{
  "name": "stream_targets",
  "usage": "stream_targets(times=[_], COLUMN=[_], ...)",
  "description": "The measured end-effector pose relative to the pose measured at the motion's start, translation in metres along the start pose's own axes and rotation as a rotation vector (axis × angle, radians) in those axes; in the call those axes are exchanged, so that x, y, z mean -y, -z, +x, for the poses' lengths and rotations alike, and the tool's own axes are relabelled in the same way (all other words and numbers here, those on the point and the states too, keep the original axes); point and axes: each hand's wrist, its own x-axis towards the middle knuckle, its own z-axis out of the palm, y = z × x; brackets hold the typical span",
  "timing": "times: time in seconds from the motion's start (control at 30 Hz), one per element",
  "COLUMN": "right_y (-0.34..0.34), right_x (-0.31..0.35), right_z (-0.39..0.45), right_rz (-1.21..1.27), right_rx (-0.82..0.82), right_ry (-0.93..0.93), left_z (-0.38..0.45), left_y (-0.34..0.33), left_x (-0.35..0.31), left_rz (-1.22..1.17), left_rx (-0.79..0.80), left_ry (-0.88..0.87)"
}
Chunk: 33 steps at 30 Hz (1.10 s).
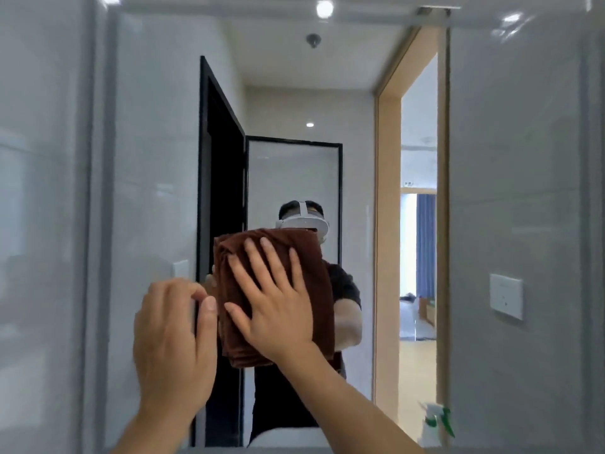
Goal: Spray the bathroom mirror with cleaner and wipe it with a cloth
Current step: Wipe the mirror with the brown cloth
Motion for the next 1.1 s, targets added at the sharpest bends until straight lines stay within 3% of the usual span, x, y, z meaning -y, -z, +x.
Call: stream_targets(times=[0.2, 0.47, 0.7, 0.97, 1.1], right_y=[-0.002, 0.016, 0.053, 0.098, 0.122], right_x=[0.055, 0.023, -0.101, -0.263, -0.344], right_z=[0.082, 0.134, 0.13, 0.07, 0.031], right_rz=[0.004, -0.036, -0.109, -0.231, -0.264], right_rx=[0.041, -0.029, -0.138, -0.174, -0.175], right_ry=[0.189, 0.257, 0.061, -0.122, -0.254], left_z=[0.038, 0.115, 0.133, 0.126, 0.13], left_y=[0.037, 0.028, -0.043, -0.154, -0.179], left_x=[0.039, 0.034, -0.042, -0.13, -0.159], left_rz=[0.12, 0.208, 0.156, 0.037, 0.022], left_rx=[-0.078, -0.056, 0.042, 0.023, -0.001], left_ry=[0.034, 0.022, -0.128, -0.331, -0.379])
